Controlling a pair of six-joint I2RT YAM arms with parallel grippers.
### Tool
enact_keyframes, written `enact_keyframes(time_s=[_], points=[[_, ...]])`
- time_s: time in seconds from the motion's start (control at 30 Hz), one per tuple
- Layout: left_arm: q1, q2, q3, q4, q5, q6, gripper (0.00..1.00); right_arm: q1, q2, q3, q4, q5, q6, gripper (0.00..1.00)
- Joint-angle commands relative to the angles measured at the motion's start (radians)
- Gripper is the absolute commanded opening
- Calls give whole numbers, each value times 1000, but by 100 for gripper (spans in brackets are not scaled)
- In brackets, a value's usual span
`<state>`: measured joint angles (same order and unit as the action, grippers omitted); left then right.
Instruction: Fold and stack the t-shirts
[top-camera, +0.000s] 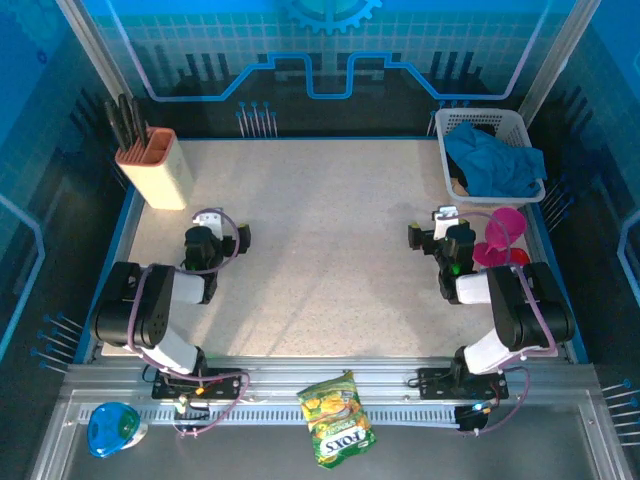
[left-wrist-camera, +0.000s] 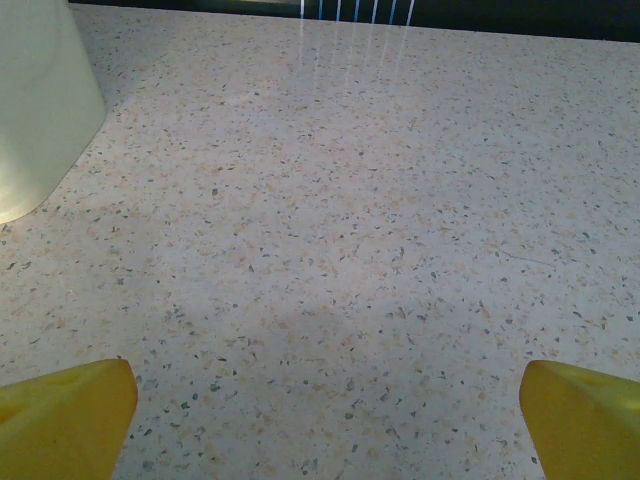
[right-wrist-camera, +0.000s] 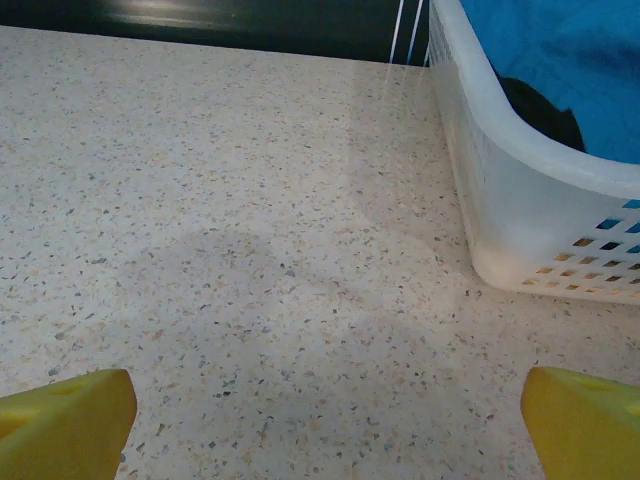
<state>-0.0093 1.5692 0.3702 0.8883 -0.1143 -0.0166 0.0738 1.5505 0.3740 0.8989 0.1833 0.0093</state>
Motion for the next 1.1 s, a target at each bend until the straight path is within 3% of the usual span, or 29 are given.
enact_keyframes(time_s=[0.0, 0.67, 1.07], points=[[-1, -18, 15, 27, 13, 14, 99, 11, -6, 13, 21, 5, -2, 100], [-1, -18, 16, 27, 13, 14, 99, 5, -7, 16, 14, -4, 3, 100], [-1, -18, 16, 27, 14, 14, 99, -5, -7, 25, -7, -116, -27, 100]])
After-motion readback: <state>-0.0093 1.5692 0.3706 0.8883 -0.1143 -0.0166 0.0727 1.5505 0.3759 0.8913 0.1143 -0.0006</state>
